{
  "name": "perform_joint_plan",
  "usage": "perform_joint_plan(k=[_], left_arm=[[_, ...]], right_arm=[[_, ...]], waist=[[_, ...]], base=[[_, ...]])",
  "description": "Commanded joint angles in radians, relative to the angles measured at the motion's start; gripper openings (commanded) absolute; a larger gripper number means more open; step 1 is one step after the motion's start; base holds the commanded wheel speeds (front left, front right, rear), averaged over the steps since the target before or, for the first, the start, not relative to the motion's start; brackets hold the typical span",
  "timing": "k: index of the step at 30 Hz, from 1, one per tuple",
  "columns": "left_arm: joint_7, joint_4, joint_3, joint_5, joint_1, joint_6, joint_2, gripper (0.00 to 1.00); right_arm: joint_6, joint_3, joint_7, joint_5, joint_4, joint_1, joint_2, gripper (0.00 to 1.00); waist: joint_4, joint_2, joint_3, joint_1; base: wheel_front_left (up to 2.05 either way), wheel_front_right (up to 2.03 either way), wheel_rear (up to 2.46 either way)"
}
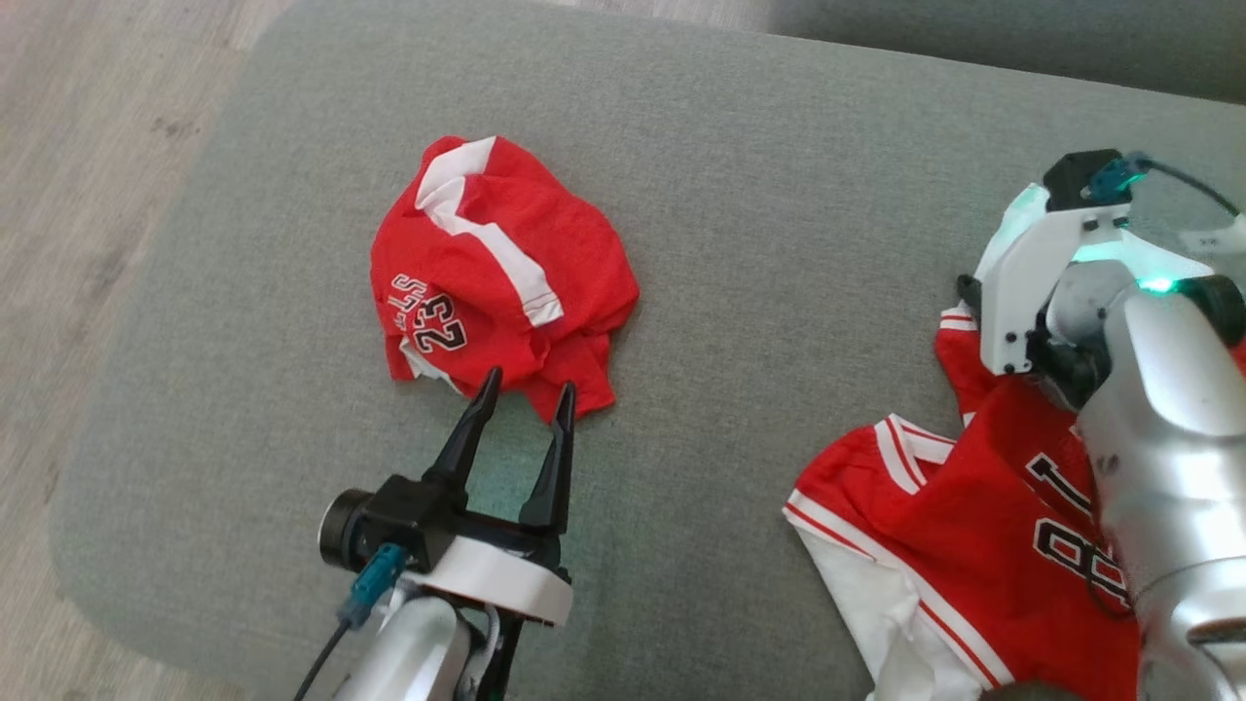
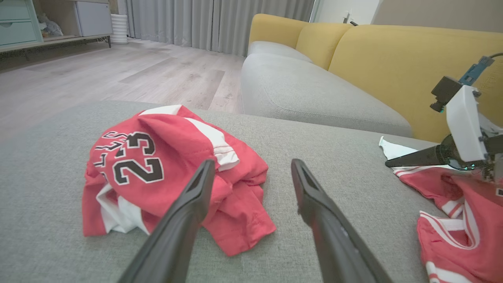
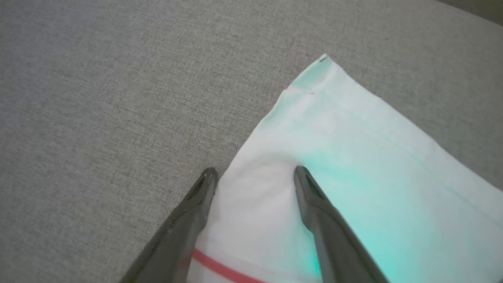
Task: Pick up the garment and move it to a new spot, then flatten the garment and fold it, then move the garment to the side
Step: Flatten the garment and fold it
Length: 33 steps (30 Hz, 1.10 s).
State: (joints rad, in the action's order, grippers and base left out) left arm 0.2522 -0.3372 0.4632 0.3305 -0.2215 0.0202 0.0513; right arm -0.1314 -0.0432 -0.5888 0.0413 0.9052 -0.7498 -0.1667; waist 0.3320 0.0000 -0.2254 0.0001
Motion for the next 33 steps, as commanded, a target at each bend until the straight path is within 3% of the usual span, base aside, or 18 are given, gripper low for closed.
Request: perform_joint_plan(k=[1,2,3,10,15,25,29,30,31,33], left_arm=[[0.010,0.032,-0.019,0.009,-0.037,-0.006,-0.001,1.00],[0.010,0.033,-0.017,0.010,-0.038,-0.007,-0.001,1.00],[0.010,0.034,-0.015,0.012,-0.039,-0.008,-0.001,1.00],[0.010,0.038,-0.006,0.018,-0.047,-0.015,-0.001,1.00],[0.010,0.042,0.007,0.022,-0.057,-0.016,-0.001,1.00],[0.010,0.045,0.028,0.033,-0.061,-0.020,-0.001,1.00],[0.010,0.046,0.040,0.040,-0.062,-0.024,-0.001,1.00],[0.010,0.045,0.042,0.042,-0.062,-0.025,-0.001,1.00],[0.010,0.045,0.043,0.043,-0.062,-0.025,-0.001,1.00],[0.010,0.044,0.043,0.045,-0.062,-0.027,-0.001,1.00]], right_arm=[[0.001,-0.003,-0.021,-0.003,0.022,0.004,0.003,0.92],[0.001,0.001,-0.019,-0.004,0.029,-0.002,0.002,0.23],[0.001,0.002,-0.016,-0.006,0.036,-0.006,0.001,0.00],[0.001,0.012,0.053,-0.023,0.047,-0.038,-0.008,0.00],[0.001,0.063,0.222,-0.030,0.025,-0.098,-0.018,0.00],[0.001,0.215,0.607,-0.222,0.025,-0.298,-0.060,0.00],[0.001,0.293,0.682,-0.330,0.047,-0.346,-0.071,0.00],[0.001,0.297,0.683,-0.363,0.059,-0.351,-0.073,0.67],[0.001,0.302,0.678,-0.387,0.075,-0.354,-0.070,1.00],[0.001,0.315,0.683,-0.425,0.097,-0.357,-0.067,1.00]], waist=[[0.005,0.0000,-0.006,-0.0001],[0.007,0.0000,-0.008,-0.0001],[0.008,0.0000,-0.010,-0.0001],[0.011,0.0000,-0.020,-0.0001],[0.024,0.0000,-0.032,-0.0001],[0.059,0.0000,-0.039,-0.0001],[0.068,0.0000,-0.039,-0.0001],[0.070,0.0000,-0.039,-0.0001],[0.071,0.0000,-0.039,-0.0001],[0.071,0.0000,-0.039,-0.0001]], base=[[0.00,0.00,0.00],[0.00,0.00,0.00],[0.00,0.00,0.00],[0.00,0.00,0.00],[0.00,0.00,0.00],[0.00,0.00,0.00],[0.00,0.00,0.00],[0.00,0.00,0.00],[0.00,0.00,0.00],[0.00,0.00,0.00]])
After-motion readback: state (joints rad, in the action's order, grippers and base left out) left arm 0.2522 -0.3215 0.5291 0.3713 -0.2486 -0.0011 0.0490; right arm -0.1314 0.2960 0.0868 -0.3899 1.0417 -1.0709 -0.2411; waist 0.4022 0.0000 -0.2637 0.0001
